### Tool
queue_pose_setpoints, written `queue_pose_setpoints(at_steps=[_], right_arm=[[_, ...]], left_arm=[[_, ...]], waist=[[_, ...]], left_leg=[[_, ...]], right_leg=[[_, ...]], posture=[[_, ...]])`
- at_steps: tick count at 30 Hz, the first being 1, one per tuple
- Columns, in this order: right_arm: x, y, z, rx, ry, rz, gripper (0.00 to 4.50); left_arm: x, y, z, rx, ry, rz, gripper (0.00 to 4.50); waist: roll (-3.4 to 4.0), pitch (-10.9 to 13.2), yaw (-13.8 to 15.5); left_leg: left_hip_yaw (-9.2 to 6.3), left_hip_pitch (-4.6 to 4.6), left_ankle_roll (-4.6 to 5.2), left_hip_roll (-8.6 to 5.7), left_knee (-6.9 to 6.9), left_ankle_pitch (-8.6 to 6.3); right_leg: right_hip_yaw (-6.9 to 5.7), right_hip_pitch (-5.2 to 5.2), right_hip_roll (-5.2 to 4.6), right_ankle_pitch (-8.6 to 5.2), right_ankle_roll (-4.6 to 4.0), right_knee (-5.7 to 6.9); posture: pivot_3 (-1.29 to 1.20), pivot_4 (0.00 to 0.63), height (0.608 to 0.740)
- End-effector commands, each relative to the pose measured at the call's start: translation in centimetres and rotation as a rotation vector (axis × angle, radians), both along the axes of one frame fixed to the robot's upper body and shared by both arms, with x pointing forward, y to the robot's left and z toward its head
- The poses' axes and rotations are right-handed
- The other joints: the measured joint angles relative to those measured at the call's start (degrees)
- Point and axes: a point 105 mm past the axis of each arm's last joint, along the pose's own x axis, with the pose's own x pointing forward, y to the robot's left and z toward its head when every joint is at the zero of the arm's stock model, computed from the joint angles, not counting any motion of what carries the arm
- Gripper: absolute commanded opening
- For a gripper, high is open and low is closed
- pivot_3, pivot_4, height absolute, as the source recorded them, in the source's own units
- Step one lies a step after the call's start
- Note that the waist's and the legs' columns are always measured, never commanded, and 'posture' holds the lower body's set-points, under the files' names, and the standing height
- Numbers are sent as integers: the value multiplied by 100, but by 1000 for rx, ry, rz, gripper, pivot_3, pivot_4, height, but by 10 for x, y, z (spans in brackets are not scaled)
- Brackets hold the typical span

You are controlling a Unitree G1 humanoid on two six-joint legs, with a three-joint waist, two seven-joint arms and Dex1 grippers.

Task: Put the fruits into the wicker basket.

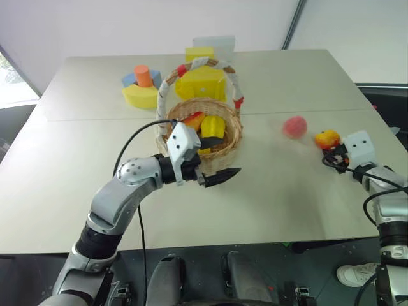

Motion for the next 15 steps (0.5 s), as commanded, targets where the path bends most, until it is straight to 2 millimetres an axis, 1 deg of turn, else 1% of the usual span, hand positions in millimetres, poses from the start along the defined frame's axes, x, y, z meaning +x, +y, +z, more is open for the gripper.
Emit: queue_pose_setpoints(at_steps=[1,3,4,7,9,10,11,13,15], right_arm=[[-2,5,23,-59,-66,36,2194],[-7,11,29,-99,-75,77,2194],[-12,21,35,-104,-88,137,2194],[-40,71,60,-58,-105,420,2194],[-61,114,78,39,-94,613,2194],[-71,140,88,84,-87,726,2194],[-78,157,93,108,-76,800,2194],[-82,179,98,133,-65,879,2194],[-73,203,103,145,-90,920,2194]], left_arm=[[-1,4,6,-10,-44,6,4500],[0,8,6,-12,-48,18,4500],[0,13,6,-13,-48,35,4500],[1,41,8,-35,-31,97,4500],[1,63,12,-57,-16,138,4500],[0,74,10,-42,-16,160,4500],[-1,81,9,-20,-18,172,4500],[-1,89,5,14,-17,190,4500],[0,94,4,30,-19,209,4500]], waist=[[0,0,5],[0,0,8],[0,0,9],[8,3,-5],[11,5,-37],[11,5,-55],[11,5,-68],[9,5,-39],[-2,5,-14]], left_leg=[[0,0,0,0,0,0],[-1,-1,0,0,0,0],[-2,-1,0,0,0,0],[-4,-3,1,3,-2,0],[-5,-2,1,15,-4,-1],[-5,2,1,20,-3,-1],[-6,4,1,21,-3,-1],[-12,23,1,25,-4,-1],[-14,38,1,21,-3,-1]], right_leg=[[0,0,-1,0,0,0],[0,0,-1,0,0,0],[-1,0,-1,0,0,0],[-1,-2,0,-1,0,-1],[-1,-4,6,-1,0,-1],[0,-3,7,-1,0,1],[0,-3,7,0,1,5],[-3,12,10,0,0,6],[-6,34,8,-1,-2,1]], posture=[[0,150,740],[0,150,740],[0,150,740],[0,150,740],[0,150,740],[0,150,740],[0,150,740],[0,150,740],[0,150,740]])
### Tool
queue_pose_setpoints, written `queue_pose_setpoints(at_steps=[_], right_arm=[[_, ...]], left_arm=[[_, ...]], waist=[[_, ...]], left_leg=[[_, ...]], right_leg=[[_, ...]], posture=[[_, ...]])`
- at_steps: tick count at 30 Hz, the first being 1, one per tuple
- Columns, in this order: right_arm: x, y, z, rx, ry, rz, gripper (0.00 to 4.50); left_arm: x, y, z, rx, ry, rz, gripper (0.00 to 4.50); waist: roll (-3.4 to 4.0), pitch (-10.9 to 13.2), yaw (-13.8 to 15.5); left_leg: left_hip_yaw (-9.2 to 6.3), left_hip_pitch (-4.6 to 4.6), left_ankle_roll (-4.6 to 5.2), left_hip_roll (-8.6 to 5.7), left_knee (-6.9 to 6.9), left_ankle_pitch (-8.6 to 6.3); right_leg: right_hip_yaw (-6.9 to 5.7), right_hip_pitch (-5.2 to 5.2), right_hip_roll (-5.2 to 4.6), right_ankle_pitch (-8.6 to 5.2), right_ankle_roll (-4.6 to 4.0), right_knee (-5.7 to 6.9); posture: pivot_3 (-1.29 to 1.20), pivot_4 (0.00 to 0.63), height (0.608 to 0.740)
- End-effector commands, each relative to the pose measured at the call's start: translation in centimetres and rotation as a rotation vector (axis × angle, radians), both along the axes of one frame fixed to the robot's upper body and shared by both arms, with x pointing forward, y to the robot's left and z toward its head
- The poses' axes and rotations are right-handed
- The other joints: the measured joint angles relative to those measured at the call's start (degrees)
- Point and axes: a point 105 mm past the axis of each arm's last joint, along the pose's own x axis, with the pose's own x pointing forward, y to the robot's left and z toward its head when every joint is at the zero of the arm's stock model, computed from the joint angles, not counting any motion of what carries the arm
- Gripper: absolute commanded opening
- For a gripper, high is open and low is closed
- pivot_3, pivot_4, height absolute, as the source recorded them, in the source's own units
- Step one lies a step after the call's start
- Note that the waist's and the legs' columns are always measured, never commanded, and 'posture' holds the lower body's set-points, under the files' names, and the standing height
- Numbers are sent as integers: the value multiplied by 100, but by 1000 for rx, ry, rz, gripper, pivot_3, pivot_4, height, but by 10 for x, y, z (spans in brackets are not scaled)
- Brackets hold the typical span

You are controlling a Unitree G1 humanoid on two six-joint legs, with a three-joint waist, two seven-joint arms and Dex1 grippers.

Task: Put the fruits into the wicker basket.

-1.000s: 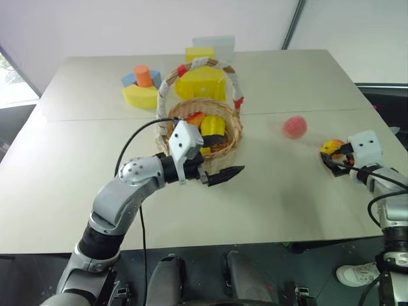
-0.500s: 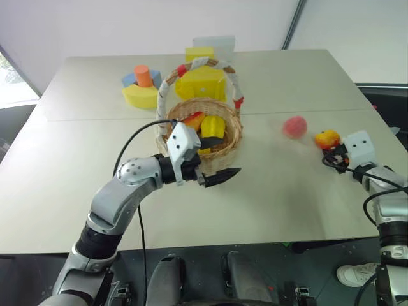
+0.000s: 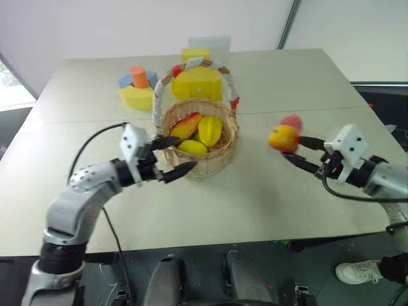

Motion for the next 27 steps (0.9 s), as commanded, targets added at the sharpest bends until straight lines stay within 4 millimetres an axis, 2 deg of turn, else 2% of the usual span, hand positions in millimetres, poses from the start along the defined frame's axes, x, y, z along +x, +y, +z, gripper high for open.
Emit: queue_pose_setpoints(at_steps=[1,5,8,11,14,15,16,19,22,24,27], right_arm=[[6,37,6,34,-7,78,2194],[33,74,9,5,-60,78,2194],[62,86,9,15,-66,-17,2194],[67,93,6,8,-62,-7,2194],[61,95,11,11,-88,26,3040],[57,94,13,6,-104,37,3552],[49,90,17,-1,-129,69,4023],[26,72,26,23,-138,133,4023],[19,40,31,109,-65,74,4023],[31,7,23,104,-45,-79,4023],[58,-39,0,97,-14,-331,4023]], left_arm=[[-3,4,11,7,-56,-2,4500],[-5,4,15,-6,-67,1,4500],[-8,1,15,-11,-72,4,4500],[-12,-3,15,-19,-74,3,4500],[-13,-7,14,-30,-75,4,4500],[-13,-8,14,-32,-75,5,4500],[-13,-11,15,-39,-76,2,4500],[-14,-19,16,-59,-76,-19,4500],[-14,-24,17,-69,-75,-36,4500],[-13,-27,17,-72,-73,-46,4500],[-11,-33,17,-80,-71,-69,4500]], waist=[[-10,1,20],[-9,1,34],[-9,1,28],[-9,1,62],[-9,1,49],[-9,1,38],[-9,1,43],[-9,1,65],[-9,2,46],[-10,1,41],[-10,1,6]], left_leg=[[2,1,0,-1,0,0],[-1,-35,0,-8,0,0],[3,-53,-1,-8,2,1],[-1,-57,-1,-9,-1,1],[0,-62,1,-15,-2,-1],[1,-62,1,-15,-1,-1],[1,-61,1,-15,-1,-1],[-4,-60,1,-15,-1,-1],[-3,-57,3,-15,0,-2],[-3,-48,3,-13,0,-2],[3,-39,3,-13,0,-2]], right_leg=[[0,2,-2,-2,-4,-4],[-2,-29,-13,0,0,-4],[0,-51,-18,1,0,-2],[-4,-52,-21,1,0,-4],[-5,-52,-30,1,0,-8],[-4,-52,-31,1,1,-8],[-4,-52,-30,1,1,-8],[-8,-49,-29,1,1,-7],[-7,-44,-30,1,1,-9],[-7,-34,-28,1,1,-9],[-4,-29,-21,1,1,-8]], posture=[[0,150,740],[0,150,740],[0,150,740],[0,150,740],[0,150,740],[0,150,740],[0,150,740],[0,150,740],[0,150,740],[0,150,740],[0,150,740]])
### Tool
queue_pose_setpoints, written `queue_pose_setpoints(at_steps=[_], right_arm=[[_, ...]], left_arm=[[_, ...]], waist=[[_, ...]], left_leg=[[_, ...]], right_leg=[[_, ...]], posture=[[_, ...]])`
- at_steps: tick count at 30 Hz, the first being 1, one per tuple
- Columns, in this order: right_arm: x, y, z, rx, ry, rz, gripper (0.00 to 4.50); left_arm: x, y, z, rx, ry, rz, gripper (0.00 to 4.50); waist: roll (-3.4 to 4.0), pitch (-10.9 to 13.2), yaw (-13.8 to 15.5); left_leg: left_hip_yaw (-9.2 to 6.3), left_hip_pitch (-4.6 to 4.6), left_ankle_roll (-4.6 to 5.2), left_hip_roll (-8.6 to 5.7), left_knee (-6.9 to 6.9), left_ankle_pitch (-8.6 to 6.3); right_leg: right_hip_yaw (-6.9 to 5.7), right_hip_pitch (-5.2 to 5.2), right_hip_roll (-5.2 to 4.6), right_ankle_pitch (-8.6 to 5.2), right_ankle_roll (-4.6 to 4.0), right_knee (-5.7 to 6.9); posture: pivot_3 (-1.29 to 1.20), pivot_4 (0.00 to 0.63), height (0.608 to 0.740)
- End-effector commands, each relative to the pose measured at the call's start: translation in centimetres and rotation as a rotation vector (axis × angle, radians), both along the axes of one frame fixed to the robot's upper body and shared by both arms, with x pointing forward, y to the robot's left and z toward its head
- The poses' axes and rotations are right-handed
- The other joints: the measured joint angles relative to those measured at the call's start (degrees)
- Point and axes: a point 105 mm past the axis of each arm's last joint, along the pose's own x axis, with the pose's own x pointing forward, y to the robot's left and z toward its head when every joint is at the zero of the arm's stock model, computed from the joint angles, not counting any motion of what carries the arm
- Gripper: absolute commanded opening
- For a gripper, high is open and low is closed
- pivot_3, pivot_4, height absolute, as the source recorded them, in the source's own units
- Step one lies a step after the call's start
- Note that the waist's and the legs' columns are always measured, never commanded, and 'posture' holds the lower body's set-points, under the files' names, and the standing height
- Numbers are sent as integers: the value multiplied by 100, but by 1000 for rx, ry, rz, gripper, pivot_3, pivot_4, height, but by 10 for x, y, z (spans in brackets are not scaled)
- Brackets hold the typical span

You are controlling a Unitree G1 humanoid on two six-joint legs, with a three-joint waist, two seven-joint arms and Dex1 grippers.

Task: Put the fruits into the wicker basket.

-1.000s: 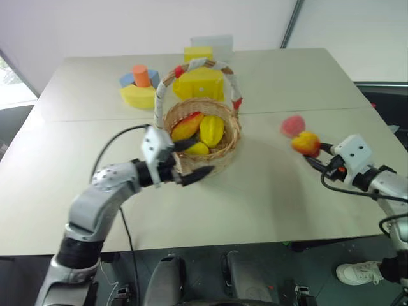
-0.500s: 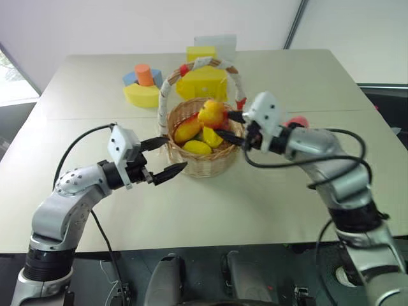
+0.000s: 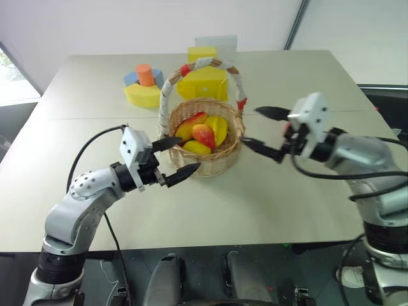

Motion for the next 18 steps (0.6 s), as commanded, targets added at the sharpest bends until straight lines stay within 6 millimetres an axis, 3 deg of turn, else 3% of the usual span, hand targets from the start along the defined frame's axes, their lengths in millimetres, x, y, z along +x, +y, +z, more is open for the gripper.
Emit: queue_pose_setpoints(at_steps=[1,5,11,18], right_arm=[[29,-47,-17,27,23,-264,4023],[58,-75,-38,68,43,-451,4271],[85,-90,-45,102,36,-568,4271],[107,-99,-72,185,185,-624,4271]], left_arm=[[-2,-10,6,-10,-29,-45,4500],[1,-18,7,-5,-35,-66,4500],[-3,-26,12,-27,-42,-88,4500],[-7,-30,16,-52,-44,-94,4500]], waist=[[1,-1,-20],[6,1,-27],[14,1,-17],[14,1,6]], left_leg=[[6,4,0,-2,0,0],[13,9,-1,-4,0,1],[13,-9,-2,-2,-1,1],[12,-10,-3,-3,-1,2]], right_leg=[[4,0,4,0,0,2],[11,-3,14,0,-1,8],[12,-22,15,0,0,10],[11,-19,10,1,0,8]], posture=[[0,150,740],[0,150,740],[0,150,740],[0,150,740]])
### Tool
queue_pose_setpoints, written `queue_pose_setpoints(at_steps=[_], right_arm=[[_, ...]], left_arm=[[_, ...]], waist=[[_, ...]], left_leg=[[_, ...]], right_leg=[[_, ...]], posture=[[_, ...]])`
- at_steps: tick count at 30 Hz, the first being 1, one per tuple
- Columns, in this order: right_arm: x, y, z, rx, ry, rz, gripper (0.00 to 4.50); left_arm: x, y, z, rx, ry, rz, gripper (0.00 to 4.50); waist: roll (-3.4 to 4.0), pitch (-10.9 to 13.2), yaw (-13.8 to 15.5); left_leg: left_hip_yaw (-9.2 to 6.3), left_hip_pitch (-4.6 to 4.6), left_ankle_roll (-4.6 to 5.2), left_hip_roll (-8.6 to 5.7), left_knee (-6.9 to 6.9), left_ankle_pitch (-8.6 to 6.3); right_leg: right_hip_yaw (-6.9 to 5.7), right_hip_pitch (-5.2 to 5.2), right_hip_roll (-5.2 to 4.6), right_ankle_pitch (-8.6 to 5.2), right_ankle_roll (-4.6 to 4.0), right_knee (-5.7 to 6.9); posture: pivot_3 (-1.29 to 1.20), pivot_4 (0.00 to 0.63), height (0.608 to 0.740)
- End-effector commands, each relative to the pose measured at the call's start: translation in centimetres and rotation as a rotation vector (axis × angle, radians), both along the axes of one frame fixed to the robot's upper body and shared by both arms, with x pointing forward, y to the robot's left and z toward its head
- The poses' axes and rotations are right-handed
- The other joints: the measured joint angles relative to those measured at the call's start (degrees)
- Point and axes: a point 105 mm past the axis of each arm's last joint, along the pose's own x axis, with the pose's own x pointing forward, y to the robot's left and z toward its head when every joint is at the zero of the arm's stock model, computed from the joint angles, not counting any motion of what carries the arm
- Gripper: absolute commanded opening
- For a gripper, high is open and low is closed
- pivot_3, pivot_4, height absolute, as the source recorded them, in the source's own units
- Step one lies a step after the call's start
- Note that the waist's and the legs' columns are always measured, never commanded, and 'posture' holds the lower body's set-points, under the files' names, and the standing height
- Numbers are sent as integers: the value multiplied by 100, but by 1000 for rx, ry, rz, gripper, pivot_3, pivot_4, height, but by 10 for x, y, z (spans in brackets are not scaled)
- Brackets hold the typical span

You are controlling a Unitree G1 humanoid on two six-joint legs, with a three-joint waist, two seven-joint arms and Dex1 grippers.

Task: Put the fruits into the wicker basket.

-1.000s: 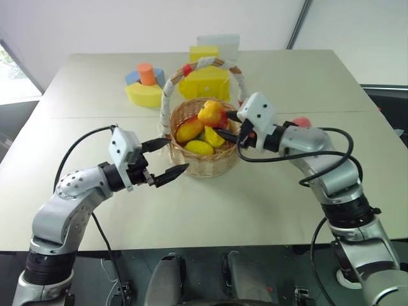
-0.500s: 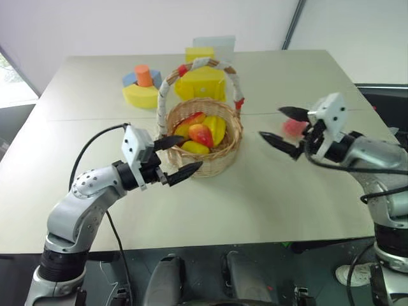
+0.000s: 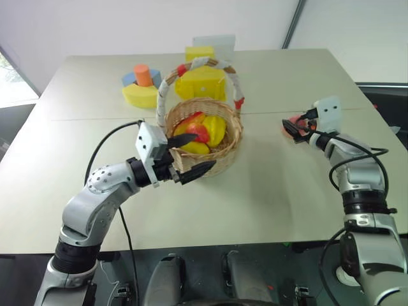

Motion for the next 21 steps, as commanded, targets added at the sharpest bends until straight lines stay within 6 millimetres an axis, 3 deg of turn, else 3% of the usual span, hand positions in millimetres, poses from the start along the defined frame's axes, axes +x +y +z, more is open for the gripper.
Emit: queue_pose_setpoints(at_steps=[1,7,11,12,16,21], right_arm=[[5,-7,2,41,5,-27,4271],[9,-10,1,41,7,-37,4271],[9,-8,4,31,-9,-25,2541],[8,-7,8,20,-27,-17,2324],[-5,2,26,-110,-92,77,2324],[-54,54,61,-198,-192,413,2324]], left_arm=[[-7,-4,9,-13,-36,-19,4500],[-6,-4,8,-11,-35,-18,4500],[-6,-5,8,-10,-35,-20,4500],[-5,-5,8,-11,-36,-19,4500],[-5,3,8,-6,-37,1,4500],[-3,28,8,8,-35,70,4500]], waist=[[0,0,-3],[0,0,-18],[0,0,-26],[0,0,-24],[1,0,-12],[3,1,0]], left_leg=[[0,-1,0,1,0,0],[0,0,0,0,1,0],[1,0,0,0,1,0],[0,0,0,0,0,0],[-1,-1,0,1,0,0],[-6,-5,1,7,-2,0]], right_leg=[[0,0,-1,0,0,0],[0,1,-1,0,0,-1],[0,1,1,0,0,0],[0,1,1,0,0,0],[0,0,0,0,0,-1],[-1,-3,-3,0,1,-2]], posture=[[0,150,740],[0,150,740],[0,150,740],[0,150,740],[0,150,740],[0,150,740]])
